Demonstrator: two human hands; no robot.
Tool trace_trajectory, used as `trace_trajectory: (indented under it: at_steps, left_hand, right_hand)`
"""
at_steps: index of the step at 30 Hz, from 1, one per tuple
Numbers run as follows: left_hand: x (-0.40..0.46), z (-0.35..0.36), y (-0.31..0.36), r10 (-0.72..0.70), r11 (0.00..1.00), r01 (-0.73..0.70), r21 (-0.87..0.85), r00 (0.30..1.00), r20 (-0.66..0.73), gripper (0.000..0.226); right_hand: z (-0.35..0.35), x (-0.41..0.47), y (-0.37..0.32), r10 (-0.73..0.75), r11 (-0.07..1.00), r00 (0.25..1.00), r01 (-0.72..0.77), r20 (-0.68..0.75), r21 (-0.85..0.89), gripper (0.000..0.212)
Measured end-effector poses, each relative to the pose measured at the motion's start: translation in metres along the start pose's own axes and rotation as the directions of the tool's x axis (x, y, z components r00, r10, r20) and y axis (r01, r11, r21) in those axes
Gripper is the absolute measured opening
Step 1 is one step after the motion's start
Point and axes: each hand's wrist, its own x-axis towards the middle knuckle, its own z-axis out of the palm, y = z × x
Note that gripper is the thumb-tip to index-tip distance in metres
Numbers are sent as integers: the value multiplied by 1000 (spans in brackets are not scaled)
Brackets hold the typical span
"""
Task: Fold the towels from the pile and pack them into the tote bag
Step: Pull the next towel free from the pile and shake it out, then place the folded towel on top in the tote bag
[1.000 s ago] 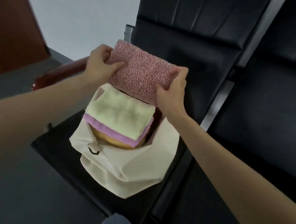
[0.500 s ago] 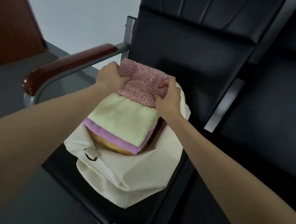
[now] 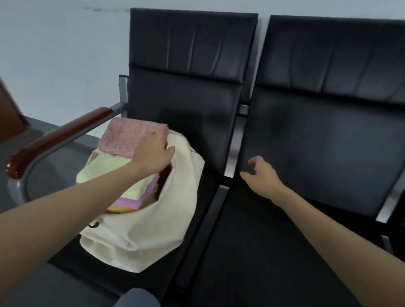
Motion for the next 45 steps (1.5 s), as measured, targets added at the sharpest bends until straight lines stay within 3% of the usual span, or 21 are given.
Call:
trace_trajectory:
  at_steps: [7,13,19,25,27,30,32,33,34,36,37,39,41,42,45]
  left_hand:
    - [-34,65,124,110,994,-107,-26,969,223,59]
    - [-74,147,257,300,954,-279,-112,859,414,63]
    - [-120,222,358,402,913,-367,-179,728,556,64]
    - [-162,275,407,435,892,-394,-220,624,649,59]
    - [-171,287,414,436,889,-404,-218,595,675,59]
    - [-178,299,422,438,881,-427,-205,570,695,57]
    - [-180,304,426,432,880,-435,-191,567,702,55]
    - [-181,306,428,427,883,-428,-192,566,706,54]
    - [-184,309,430,420,890,-409,-201,564,711,52]
    - [-189,311,434,392,916,-319,-245,570,722,46]
    - [-191,312,438,358,934,-224,-279,578,733,42]
    - [-195,309,449,236,930,103,-354,572,786,34]
    - [-199,304,462,133,806,455,-380,486,864,29]
    - [-200,302,467,124,739,558,-379,439,890,27]
    - [-204,302,476,142,679,642,-355,359,922,15]
  right_hand:
    - [-116,-91,172,324,932,940,-336,-103,-136,50]
    - [-169,-181,314,548,793,811,-582,-207,-179,44]
    - [-191,-245,408,590,703,716,-683,-374,-199,69]
    - [-187,-271,458,679,595,561,-798,-474,-94,70]
    - [-190,-277,465,657,587,559,-800,-507,-122,60]
    - [-200,-282,468,620,538,614,-786,-488,-305,26]
    - [-206,-281,471,617,560,601,-789,-508,-252,9]
    - [-206,-279,475,588,616,597,-768,-545,-177,12]
    - [-206,-278,478,566,664,585,-741,-581,-99,21]
    - [-205,-281,477,589,730,487,-662,-645,167,32]
    - [-203,-283,474,605,744,432,-606,-669,281,33]
    - [-202,-288,462,554,810,405,-465,-727,358,24]
    - [-204,-294,445,510,858,443,-329,-738,395,21]
    - [-204,-298,436,506,862,486,-264,-713,433,20]
    - [-202,-310,411,496,826,645,-143,-582,545,17]
